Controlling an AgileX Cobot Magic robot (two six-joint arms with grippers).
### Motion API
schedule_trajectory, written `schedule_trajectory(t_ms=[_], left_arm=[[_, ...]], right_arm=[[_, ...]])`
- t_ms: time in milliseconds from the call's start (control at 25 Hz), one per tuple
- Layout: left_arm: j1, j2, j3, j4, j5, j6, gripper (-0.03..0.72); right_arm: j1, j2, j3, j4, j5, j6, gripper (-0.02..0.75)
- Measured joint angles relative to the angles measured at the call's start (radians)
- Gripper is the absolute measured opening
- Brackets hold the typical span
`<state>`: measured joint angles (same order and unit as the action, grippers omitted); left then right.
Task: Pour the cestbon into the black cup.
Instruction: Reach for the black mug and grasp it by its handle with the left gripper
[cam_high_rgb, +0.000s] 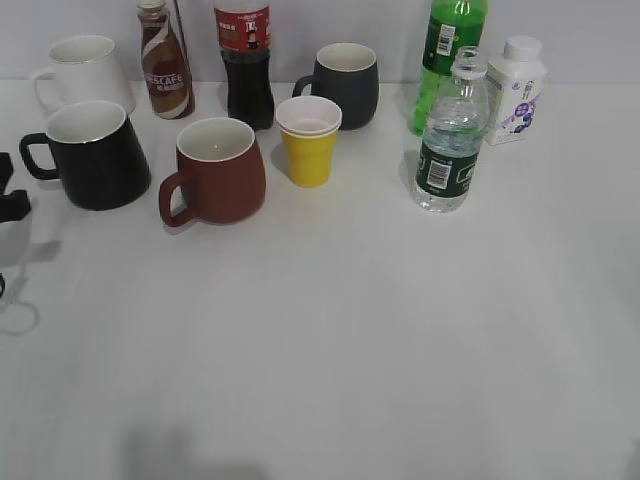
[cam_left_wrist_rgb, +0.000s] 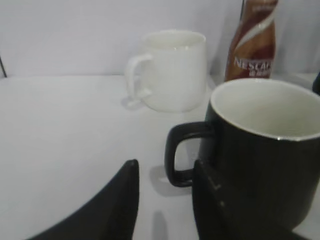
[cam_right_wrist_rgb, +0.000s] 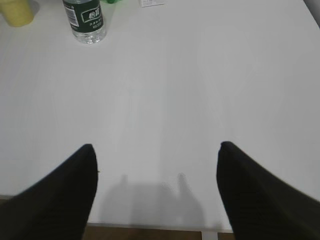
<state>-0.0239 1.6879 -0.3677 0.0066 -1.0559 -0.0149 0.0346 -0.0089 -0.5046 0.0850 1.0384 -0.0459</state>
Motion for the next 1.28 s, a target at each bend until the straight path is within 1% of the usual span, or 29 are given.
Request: schedule_trajectory(t_ms=[240,400,640,1080,1280], left_arm=[[0.0,0.087,-0.092,0.019,-0.018,0.0,0.299],[0.008,0.14,-0.144,0.029,-0.009,0.0,0.355],[0.035,0.184,-0.15,0.039,-0.005,-0.001,0.368],[0.038,0.223,-0.176,0.058,-0.023,-0.001,0.368],[0.038,0.266,-0.178,0.058,-0.064,-0.002,0.368]], right_arm=[[0.0,0.0,0.0,0.003,0.0,0.0,0.554],[0.0,0.0,0.0,0.004,0.0,0.0,0.554],[0.0,0.0,0.0,0.006,0.0,0.0,0.554],[0.0,0.0,0.0,0.006,0.0,0.0,0.554],[0.0,0.0,0.0,0.006,0.0,0.0,0.554]])
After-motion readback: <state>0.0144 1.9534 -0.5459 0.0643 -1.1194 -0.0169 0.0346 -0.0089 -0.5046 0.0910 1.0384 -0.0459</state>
